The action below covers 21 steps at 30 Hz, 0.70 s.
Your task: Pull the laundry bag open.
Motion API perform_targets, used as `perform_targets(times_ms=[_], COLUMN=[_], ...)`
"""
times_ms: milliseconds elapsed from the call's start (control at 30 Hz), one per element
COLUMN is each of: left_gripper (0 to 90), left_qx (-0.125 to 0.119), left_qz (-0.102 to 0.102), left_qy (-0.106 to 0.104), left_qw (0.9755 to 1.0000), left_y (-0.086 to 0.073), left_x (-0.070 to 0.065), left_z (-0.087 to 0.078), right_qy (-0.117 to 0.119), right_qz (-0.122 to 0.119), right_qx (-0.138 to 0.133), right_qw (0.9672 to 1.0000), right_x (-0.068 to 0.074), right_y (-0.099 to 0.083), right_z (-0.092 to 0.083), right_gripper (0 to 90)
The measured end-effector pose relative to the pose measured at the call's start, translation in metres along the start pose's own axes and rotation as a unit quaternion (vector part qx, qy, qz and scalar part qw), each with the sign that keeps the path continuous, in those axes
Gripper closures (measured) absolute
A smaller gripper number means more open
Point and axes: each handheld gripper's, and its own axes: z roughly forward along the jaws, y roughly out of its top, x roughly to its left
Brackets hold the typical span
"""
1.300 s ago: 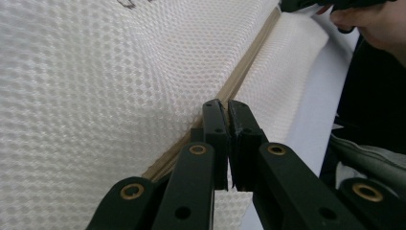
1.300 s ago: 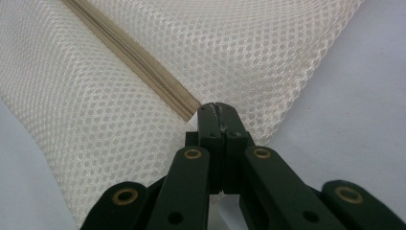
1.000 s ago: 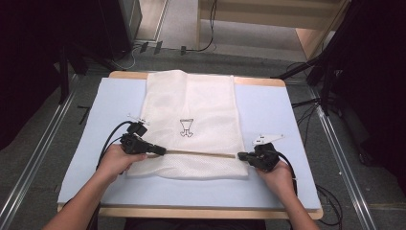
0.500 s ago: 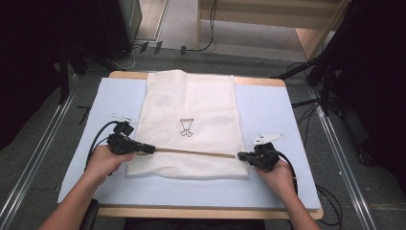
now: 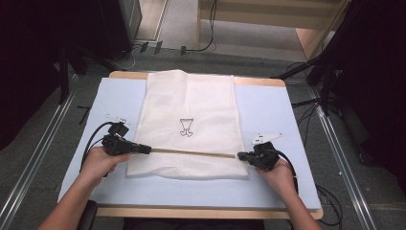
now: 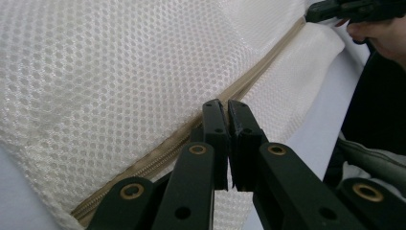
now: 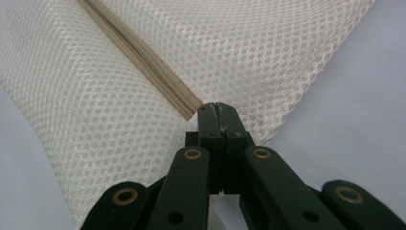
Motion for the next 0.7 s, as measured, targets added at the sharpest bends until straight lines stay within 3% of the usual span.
perform_targets(times_ms=[300, 467, 533, 700], left_gripper=[88.7, 88.7, 88.8, 88.7], left_qx=[0.005, 0.005, 0.008, 0.004], left_qz=[-0.006, -0.005, -0.005, -0.011], left_qy=[-0.003, 0.002, 0.014, 0.006], left_qw=[1.0, 1.0, 0.9999, 0.9999], left_y=[-0.0007, -0.0004, -0.0006, -0.004], left_x=[0.0021, 0.0, 0.0004, 0.0043], left_z=[-0.0012, -0.0019, -0.002, -0.0077], right_qy=[-0.002, -0.002, -0.003, -0.002], right_qz=[-0.001, -0.001, -0.001, -0.001], right_qx=[0.0, -0.001, 0.0, 0.001], right_qw=[1.0, 1.0, 1.0, 1.0], right_x=[0.0006, 0.0008, 0.001, 0.0007], right_y=[0.0003, 0.0003, 0.0003, 0.0004], right_z=[0.0003, 0.0004, 0.0003, 0.0003], right_gripper=[90.0, 90.0, 90.0, 90.0])
